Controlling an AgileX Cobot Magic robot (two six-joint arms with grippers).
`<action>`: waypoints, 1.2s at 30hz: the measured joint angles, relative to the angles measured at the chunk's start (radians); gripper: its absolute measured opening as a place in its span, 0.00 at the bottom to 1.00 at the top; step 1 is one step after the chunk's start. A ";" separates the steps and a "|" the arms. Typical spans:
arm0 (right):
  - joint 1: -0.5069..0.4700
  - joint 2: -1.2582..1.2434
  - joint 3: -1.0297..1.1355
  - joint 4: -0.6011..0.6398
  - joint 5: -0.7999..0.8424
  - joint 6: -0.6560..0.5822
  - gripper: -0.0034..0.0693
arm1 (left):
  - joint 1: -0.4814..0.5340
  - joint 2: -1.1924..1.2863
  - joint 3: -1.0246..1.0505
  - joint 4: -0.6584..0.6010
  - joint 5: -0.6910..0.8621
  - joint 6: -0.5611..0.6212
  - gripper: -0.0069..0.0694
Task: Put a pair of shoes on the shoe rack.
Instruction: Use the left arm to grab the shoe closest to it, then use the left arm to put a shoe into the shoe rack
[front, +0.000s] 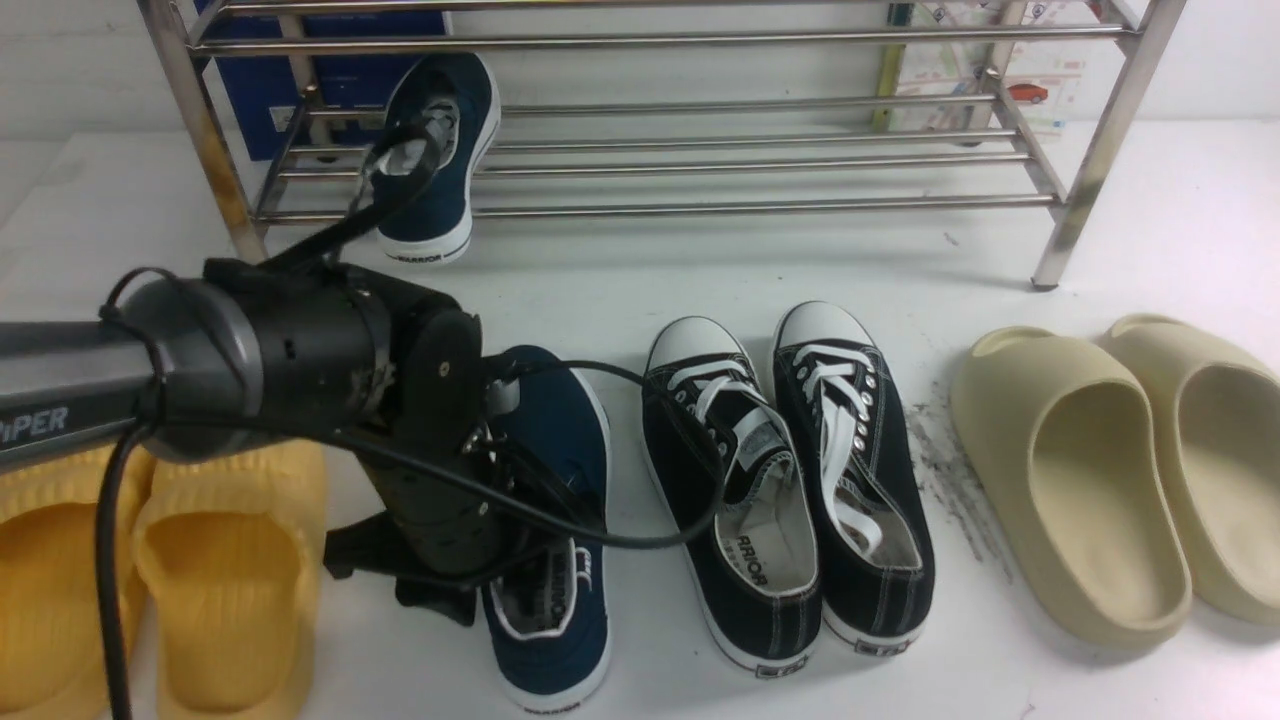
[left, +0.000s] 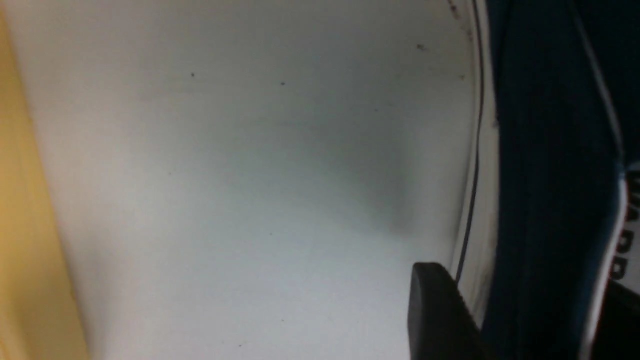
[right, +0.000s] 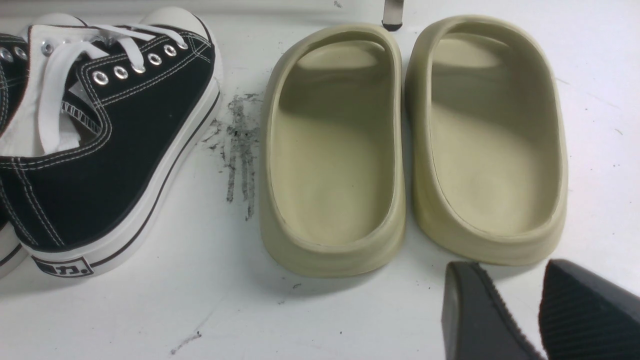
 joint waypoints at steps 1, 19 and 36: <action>0.000 0.000 0.000 0.000 0.000 0.000 0.38 | 0.000 0.003 0.000 -0.004 0.000 -0.001 0.42; 0.000 0.000 0.000 0.000 0.000 0.000 0.38 | -0.002 -0.181 -0.183 0.099 0.077 0.004 0.08; 0.000 0.000 0.000 0.000 0.000 0.000 0.38 | 0.104 0.370 -0.877 0.165 0.215 0.066 0.08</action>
